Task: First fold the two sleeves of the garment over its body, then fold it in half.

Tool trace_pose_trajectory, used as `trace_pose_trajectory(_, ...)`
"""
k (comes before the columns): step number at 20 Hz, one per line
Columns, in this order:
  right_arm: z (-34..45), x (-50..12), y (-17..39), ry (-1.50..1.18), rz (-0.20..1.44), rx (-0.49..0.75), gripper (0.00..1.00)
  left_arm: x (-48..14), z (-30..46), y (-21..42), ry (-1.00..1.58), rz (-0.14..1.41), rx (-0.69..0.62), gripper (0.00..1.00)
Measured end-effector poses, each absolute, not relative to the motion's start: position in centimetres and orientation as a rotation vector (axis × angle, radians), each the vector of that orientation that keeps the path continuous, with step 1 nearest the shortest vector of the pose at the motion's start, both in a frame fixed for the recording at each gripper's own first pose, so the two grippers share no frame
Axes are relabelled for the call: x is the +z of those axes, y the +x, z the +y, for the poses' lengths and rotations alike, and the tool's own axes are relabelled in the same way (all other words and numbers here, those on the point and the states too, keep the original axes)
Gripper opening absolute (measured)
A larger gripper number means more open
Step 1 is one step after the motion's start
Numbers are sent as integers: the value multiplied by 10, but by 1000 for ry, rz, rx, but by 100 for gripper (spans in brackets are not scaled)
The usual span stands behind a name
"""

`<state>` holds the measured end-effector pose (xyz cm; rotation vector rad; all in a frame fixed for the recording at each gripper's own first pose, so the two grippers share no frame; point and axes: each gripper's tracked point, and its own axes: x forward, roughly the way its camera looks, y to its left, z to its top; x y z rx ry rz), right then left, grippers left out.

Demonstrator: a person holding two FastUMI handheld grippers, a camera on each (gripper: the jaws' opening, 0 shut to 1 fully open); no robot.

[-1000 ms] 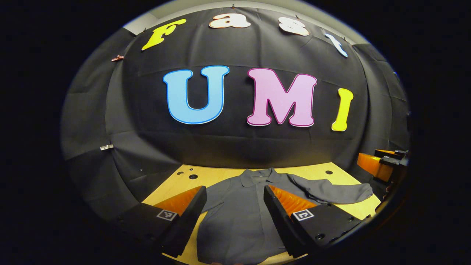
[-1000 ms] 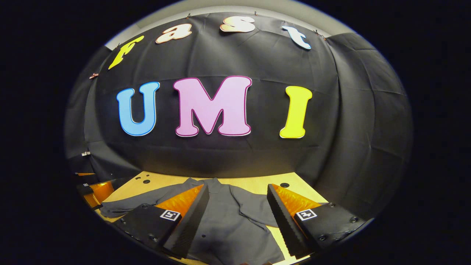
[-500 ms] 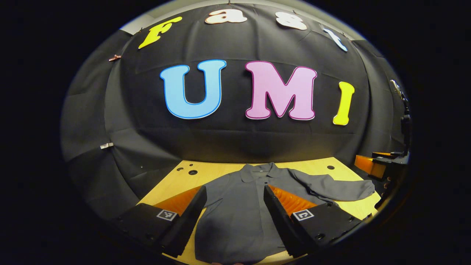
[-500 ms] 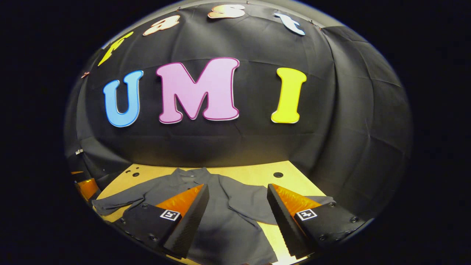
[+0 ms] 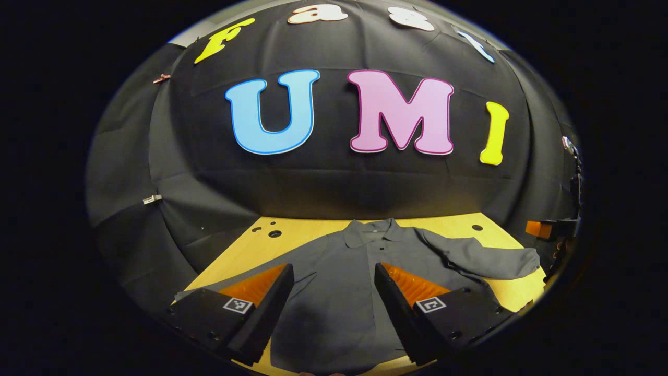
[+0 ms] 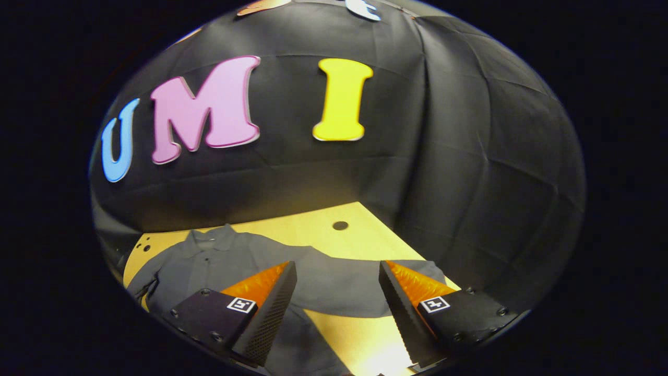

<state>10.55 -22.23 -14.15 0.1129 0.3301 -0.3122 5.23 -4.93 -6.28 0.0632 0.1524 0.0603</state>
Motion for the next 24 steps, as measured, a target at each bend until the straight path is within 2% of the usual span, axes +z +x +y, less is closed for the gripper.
trace_pose_trajectory(6, -298, -191, 106, 141, 448, -456, 97, -85, -61, 58, 59, 215, 80, 98)
trace_pose_trajectory(13, -334, -258, 120, 184, 623, -461, 97, -98, -70, 65, 101, 258, 82, 98)
trace_pose_trajectory(24, -386, -317, 128, 318, 718, -605, 98, -118, -67, 62, 87, 317, 111, 98)
